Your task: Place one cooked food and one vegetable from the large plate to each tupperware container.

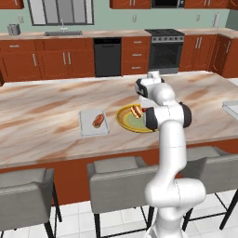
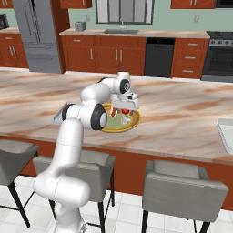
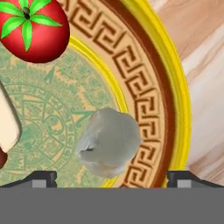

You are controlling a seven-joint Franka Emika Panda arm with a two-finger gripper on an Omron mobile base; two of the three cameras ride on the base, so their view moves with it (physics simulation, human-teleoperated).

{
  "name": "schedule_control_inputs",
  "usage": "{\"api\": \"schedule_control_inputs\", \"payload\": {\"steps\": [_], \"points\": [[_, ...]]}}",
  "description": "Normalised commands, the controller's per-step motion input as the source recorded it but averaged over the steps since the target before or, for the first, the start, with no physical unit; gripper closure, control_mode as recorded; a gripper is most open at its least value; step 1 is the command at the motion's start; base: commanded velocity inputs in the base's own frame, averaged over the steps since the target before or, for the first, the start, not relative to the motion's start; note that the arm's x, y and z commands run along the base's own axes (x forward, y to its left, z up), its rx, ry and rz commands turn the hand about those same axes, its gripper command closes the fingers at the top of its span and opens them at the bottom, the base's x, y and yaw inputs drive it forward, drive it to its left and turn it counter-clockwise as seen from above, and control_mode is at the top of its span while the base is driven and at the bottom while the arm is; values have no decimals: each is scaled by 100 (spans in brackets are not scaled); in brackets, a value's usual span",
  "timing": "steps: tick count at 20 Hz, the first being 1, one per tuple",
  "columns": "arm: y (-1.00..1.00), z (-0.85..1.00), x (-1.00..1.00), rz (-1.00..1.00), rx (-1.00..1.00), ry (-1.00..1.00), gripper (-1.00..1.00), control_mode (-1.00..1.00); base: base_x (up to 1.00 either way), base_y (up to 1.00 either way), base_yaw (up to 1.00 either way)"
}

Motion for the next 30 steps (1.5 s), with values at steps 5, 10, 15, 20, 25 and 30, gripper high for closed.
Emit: {"api": "schedule_control_inputs", "payload": {"steps": [5,10,15,20,25,30], "points": [[-2,-27,0,11,13,0,-100,-100,0,0,0],[-2,-33,-4,6,17,-2,-100,-100,0,0,0],[1,-15,0,7,2,0,-100,-100,0,0,0],[0,-25,0,5,0,0,-100,-100,0,0,0],[4,-13,0,5,0,0,100,-100,0,0,0],[11,-6,0,5,0,0,100,-100,0,0,0]]}}
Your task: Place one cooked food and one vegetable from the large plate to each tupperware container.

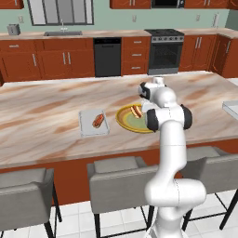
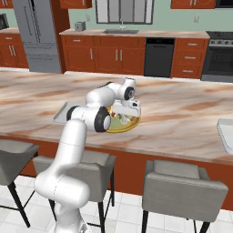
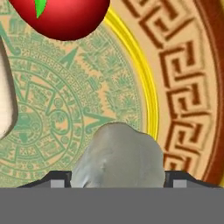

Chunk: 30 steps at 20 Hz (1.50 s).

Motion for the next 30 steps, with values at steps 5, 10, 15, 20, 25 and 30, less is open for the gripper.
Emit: {"api": "schedule_control_inputs", "payload": {"steps": [5,10,15,20,25,30], "points": [[15,0,0,2,0,0,100,-100,0,0,0],[22,41,-10,0,0,-2,100,-100,0,0,0],[54,83,-6,0,1,-7,100,-100,0,0,0],[99,45,-5,0,2,-18,100,-100,0,0,0],[100,12,-18,0,-8,-9,100,-100,0,0,0],[100,-2,-21,0,-16,0,100,-100,0,0,0]]}}
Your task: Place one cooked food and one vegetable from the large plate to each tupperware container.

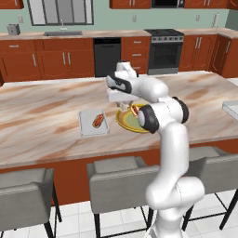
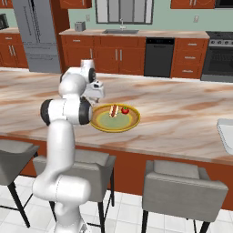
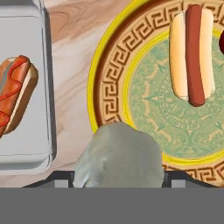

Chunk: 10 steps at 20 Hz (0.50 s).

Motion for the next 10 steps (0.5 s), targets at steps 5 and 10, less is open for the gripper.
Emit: {"api": "schedule_control_inputs", "payload": {"steps": [5,10], "points": [[100,-2,-12,-2,-15,0,100,-100,0,0,0],[100,0,0,-5,-2,0,100,-100,0,0,0]]}}
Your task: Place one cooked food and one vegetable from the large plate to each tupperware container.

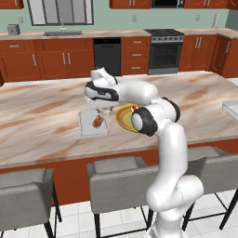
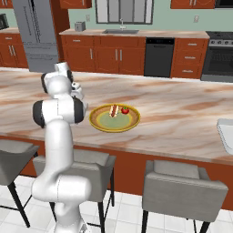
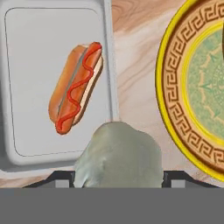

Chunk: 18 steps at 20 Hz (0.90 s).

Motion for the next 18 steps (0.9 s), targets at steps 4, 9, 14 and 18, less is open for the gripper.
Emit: {"api": "schedule_control_inputs", "payload": {"steps": [4,9,14,18], "points": [[94,-17,0,-7,1,0,100,-100,0,0,0],[20,-44,23,-2,8,-1,100,-100,0,0,0],[-1,-30,43,0,10,-6,100,-100,0,0,0],[46,-4,18,0,1,-14,100,-100,0,0,0]]}}
